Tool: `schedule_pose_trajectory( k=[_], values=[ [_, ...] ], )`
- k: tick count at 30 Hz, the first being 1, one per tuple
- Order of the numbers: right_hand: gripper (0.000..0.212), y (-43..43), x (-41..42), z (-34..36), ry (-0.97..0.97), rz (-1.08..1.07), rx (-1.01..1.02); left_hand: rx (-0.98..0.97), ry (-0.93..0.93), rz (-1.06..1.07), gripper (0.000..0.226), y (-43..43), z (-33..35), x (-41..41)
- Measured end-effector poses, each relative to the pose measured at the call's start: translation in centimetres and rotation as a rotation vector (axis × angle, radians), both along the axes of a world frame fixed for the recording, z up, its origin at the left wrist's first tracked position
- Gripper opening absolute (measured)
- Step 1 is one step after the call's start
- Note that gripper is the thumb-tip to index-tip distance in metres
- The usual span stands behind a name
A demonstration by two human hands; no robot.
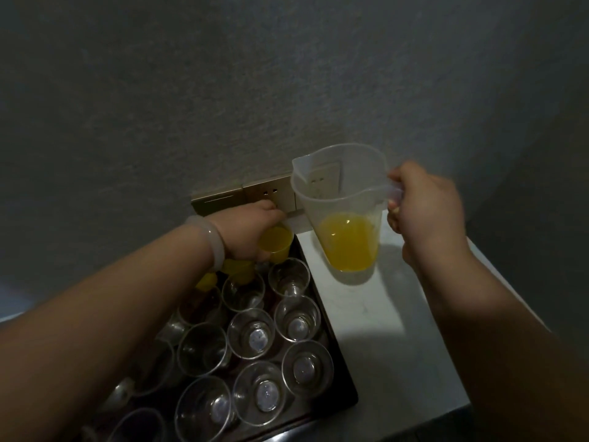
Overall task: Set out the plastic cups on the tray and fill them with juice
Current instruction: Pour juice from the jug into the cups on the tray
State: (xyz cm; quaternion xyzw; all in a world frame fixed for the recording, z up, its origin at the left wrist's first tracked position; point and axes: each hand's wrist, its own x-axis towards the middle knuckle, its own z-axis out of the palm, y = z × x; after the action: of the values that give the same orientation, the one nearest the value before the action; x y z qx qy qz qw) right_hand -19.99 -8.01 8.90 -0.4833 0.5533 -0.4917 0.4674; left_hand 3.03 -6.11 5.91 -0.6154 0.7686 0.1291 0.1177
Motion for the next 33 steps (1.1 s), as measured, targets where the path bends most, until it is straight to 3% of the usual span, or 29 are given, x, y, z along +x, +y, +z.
schedule_pose_trajectory(
  k=[8, 19, 33],
  values=[
    [0.027, 0.2, -0.3, -0.3, 0.009, 0.015, 0.04, 0.078, -0.119, -0.052, 0.081, -1.0, -1.8, 0.1],
    [0.031, 0.3, 0.0, -1.2, -0.007, 0.037, 0.082, 0.064, -0.092, -0.051, 0.086, -1.0, -2.5, 1.0],
    [0.031, 0.0, -0.7, -1.5, 0.094, 0.023, 0.083, 0.05, 0.113, -0.196, 0.079, 3.0, -1.2, 0.1]
  ],
)
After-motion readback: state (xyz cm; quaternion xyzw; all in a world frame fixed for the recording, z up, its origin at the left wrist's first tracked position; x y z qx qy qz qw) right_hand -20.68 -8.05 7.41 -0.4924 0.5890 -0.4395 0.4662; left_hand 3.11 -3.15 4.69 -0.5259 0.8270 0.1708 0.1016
